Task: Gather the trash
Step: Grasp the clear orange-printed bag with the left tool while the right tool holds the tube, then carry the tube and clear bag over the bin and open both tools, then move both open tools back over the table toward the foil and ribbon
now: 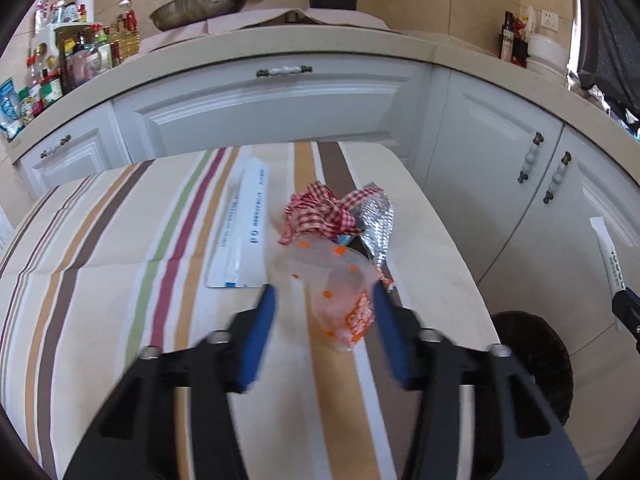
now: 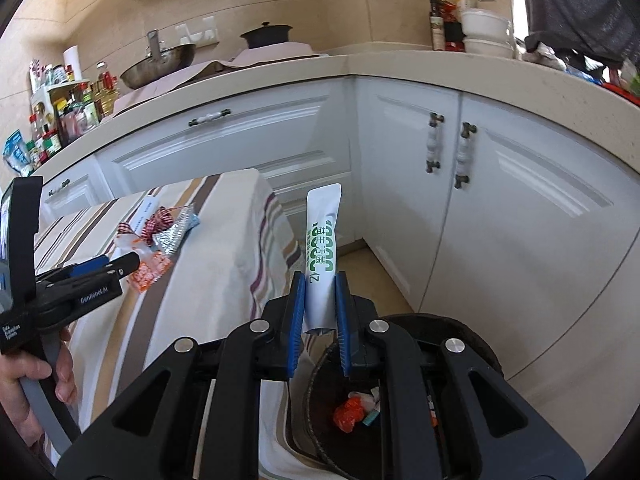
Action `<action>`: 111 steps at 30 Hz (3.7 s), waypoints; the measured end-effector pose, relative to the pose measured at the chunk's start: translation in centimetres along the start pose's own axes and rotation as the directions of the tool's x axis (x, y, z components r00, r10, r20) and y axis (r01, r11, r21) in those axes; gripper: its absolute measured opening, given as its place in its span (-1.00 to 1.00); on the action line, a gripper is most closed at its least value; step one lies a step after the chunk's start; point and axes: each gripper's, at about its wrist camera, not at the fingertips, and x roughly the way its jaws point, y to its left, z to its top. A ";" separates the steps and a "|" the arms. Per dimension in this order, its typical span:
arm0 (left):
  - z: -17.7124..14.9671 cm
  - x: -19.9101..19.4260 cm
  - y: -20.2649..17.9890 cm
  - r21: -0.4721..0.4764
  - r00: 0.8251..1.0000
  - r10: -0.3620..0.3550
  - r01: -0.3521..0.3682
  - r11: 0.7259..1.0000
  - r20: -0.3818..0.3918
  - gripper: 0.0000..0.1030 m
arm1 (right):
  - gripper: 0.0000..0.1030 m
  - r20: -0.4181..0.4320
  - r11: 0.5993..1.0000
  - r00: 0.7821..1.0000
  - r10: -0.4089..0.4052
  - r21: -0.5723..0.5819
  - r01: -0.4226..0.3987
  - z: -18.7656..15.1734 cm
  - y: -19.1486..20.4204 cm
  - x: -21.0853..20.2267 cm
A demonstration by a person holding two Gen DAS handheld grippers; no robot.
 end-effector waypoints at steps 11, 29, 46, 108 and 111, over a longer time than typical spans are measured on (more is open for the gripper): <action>-0.3 -0.8 0.0 -0.003 0.999 -0.047 0.047 0.999 0.019 -0.81 | -0.70 -0.001 1.000 1.000 -0.004 0.013 0.004 -0.7 -0.6 0.1; -2.4 -5.6 1.0 0.030 0.993 -0.031 0.027 0.999 0.111 -0.81 | -0.70 0.060 1.000 0.998 -0.004 -0.016 0.005 -0.6 0.9 -2.8; -5.1 -11.1 0.3 0.096 0.976 -0.052 0.032 0.995 0.213 -0.81 | -0.70 0.092 0.999 0.996 -0.012 -0.035 0.015 -2.3 2.1 -7.4; -4.7 -3.8 -19.2 0.321 0.954 -0.300 0.285 0.903 -0.002 -0.31 | -0.24 0.000 0.973 0.983 -0.181 0.145 0.179 -5.6 -11.3 -3.3; -4.5 -3.5 -19.0 0.304 0.953 -0.303 0.291 0.907 -0.008 -0.23 | -0.20 -0.001 0.970 0.982 -0.189 0.153 0.187 -5.8 -11.6 -3.1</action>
